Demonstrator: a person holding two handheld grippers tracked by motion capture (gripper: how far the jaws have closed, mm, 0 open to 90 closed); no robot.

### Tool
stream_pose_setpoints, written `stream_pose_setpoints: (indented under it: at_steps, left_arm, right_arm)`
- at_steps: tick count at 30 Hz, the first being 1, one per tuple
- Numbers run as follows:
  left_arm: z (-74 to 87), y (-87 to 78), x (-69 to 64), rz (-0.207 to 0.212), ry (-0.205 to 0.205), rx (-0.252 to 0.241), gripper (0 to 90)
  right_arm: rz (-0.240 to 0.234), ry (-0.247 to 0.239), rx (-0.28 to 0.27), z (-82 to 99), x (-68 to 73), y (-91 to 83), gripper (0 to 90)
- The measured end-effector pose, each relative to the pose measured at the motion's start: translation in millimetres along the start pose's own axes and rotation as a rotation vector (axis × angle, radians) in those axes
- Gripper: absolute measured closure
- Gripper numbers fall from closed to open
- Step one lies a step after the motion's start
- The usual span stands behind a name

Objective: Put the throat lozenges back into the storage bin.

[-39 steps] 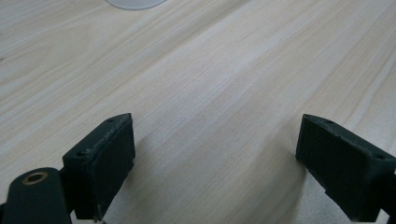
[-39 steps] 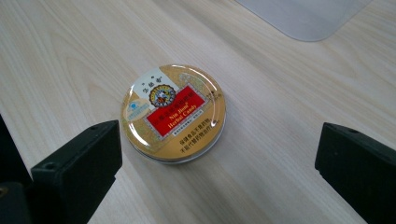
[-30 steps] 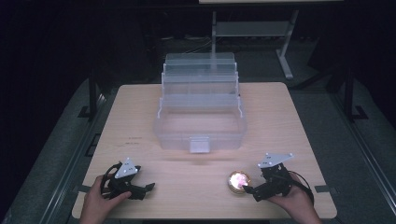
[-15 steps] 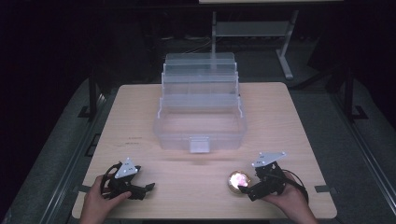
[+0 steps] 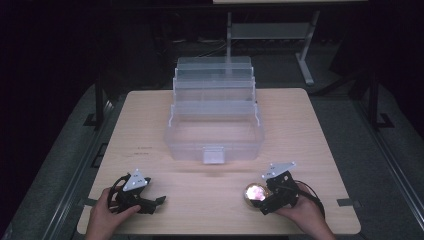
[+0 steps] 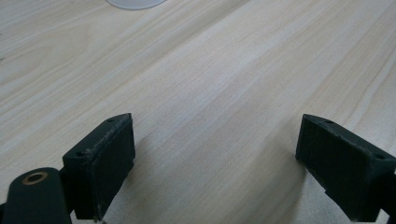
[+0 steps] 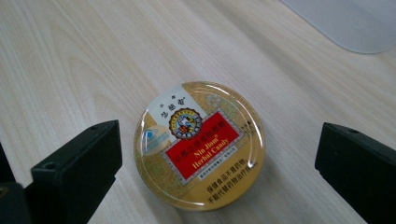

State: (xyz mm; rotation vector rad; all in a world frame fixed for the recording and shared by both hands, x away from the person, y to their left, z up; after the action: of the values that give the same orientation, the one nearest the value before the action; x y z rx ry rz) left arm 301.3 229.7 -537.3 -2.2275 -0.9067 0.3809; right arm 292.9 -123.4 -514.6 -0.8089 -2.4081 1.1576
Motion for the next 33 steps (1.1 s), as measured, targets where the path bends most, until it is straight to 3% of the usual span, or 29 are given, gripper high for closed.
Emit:
stream_pose_setpoints:
  at_steps: [15, 33]
  left_arm:
    - [-0.1, 0.1, -0.1, 0.0, -0.002, -0.002, 10.9]
    - [-0.1, 0.1, -0.2, 0.0, -0.002, -0.002, 10.9]
  right_arm:
    - [0.003, -0.043, 0.053, -2.0, 7.3, 15.6, 0.3]
    - [0.014, -0.055, 0.108, 2.4, 6.9, 25.2, 0.5]
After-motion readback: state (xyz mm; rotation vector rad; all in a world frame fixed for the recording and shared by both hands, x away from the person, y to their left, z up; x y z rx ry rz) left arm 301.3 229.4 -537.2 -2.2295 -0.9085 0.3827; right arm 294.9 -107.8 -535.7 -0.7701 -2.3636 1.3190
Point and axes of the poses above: each handheld gripper's, and its own axes: y roughly forward along the jaws, z roughly out of its underside, x roughly to its left, the point moved 9 cm from there along y, roughly forward along the jaws, and after that the axes turned 1 degree about -y, right-handed, at the moved point
